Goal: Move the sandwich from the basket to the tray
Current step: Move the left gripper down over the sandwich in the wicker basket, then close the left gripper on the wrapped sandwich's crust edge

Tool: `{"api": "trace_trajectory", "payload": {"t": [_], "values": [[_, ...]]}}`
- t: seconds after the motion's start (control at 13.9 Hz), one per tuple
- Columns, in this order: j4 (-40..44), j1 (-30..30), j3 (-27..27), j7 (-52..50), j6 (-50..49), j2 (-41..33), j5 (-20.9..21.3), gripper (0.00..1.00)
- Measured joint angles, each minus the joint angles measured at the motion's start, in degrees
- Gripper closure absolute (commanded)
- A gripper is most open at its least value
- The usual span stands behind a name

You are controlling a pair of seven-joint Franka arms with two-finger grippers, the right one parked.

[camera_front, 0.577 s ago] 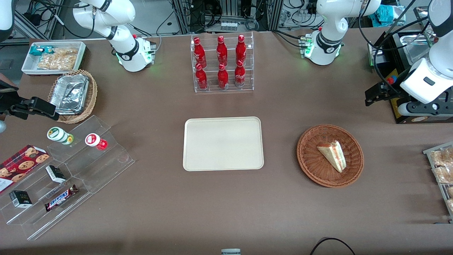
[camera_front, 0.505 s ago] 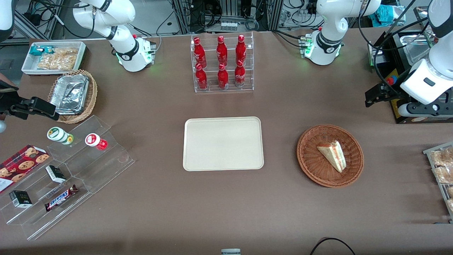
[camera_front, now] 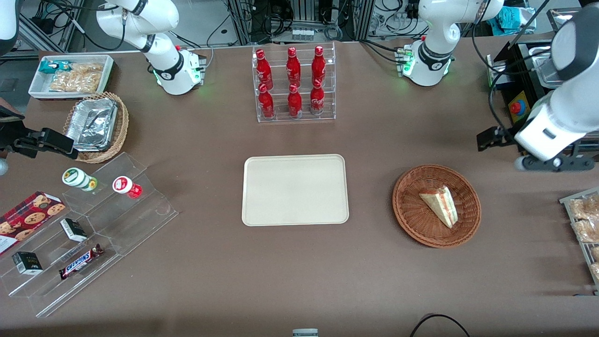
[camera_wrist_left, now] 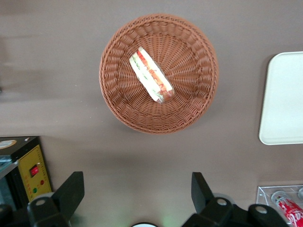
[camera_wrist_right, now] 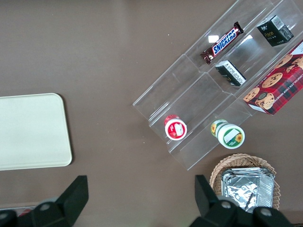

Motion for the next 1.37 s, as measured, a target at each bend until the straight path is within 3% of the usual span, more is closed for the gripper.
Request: {"api": "trace_trajectory", "payload": {"t": [0.51, 0.87, 1.37], "values": [[-17.0, 0.0, 0.0, -2.3, 23.5, 2.2, 0.1, 0.00], [-26.1, -0.1, 0.0, -22.5, 37.7, 2.3, 0.1, 0.00], [-27.8, -0.5, 0.0, -43.5, 44.1, 7.2, 0.1, 0.00]]}}
